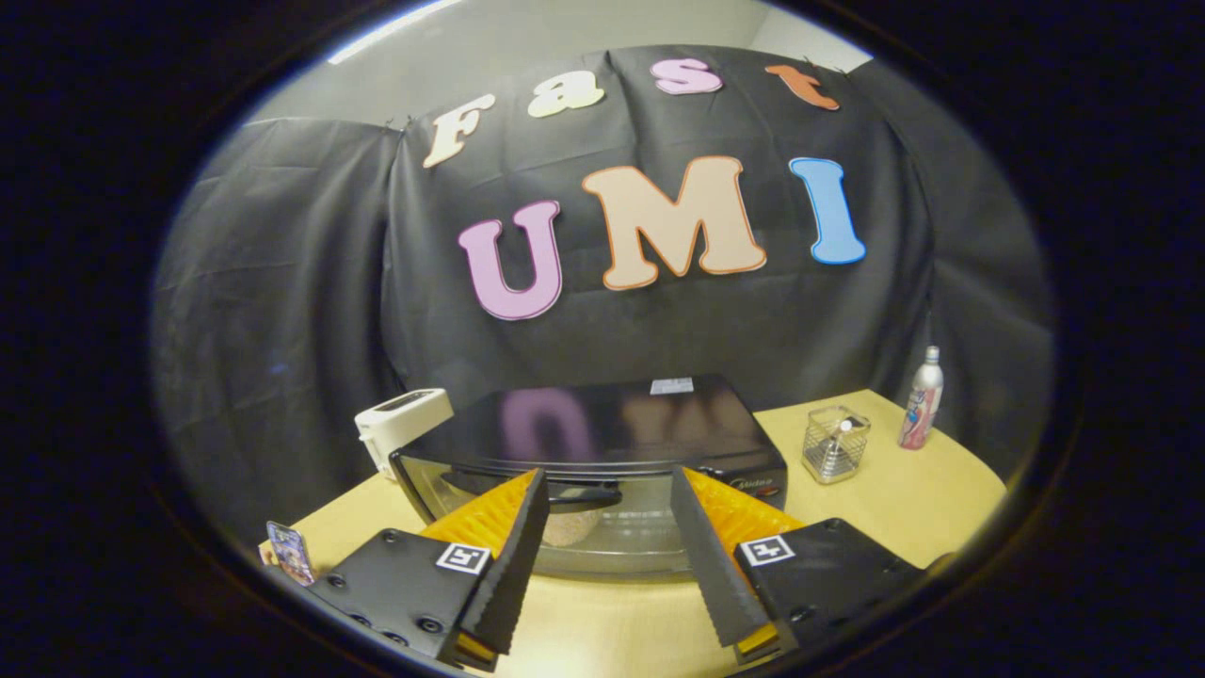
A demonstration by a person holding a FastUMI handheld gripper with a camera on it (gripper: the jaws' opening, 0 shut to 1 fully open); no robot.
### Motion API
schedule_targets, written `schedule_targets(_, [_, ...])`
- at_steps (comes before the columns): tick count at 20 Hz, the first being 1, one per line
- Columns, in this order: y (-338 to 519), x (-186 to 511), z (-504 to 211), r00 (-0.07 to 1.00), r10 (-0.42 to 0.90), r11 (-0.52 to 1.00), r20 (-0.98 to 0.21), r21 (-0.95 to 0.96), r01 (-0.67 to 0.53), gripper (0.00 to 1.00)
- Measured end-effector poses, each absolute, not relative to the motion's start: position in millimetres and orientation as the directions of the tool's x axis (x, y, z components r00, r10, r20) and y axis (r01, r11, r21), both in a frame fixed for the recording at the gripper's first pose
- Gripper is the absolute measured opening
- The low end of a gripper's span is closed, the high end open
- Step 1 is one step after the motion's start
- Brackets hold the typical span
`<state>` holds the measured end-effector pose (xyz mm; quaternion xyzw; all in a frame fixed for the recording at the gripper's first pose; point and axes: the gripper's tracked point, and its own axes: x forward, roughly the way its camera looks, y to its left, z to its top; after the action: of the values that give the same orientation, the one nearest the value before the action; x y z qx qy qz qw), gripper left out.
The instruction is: Open the toaster oven, put the food inside, and close the toaster oven door.
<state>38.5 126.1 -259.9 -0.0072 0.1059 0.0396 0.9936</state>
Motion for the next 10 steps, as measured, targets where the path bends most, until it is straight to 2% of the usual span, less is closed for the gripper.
schedule_targets(4, [105.0, 24.6, -222.2, 0.988, 0.048, 0.998, -0.148, -0.042, -0.055, 0.92])
schedule_targets(10, [91.6, 4.9, -198.3, 0.987, 0.062, 0.996, -0.148, -0.061, -0.072, 0.92])
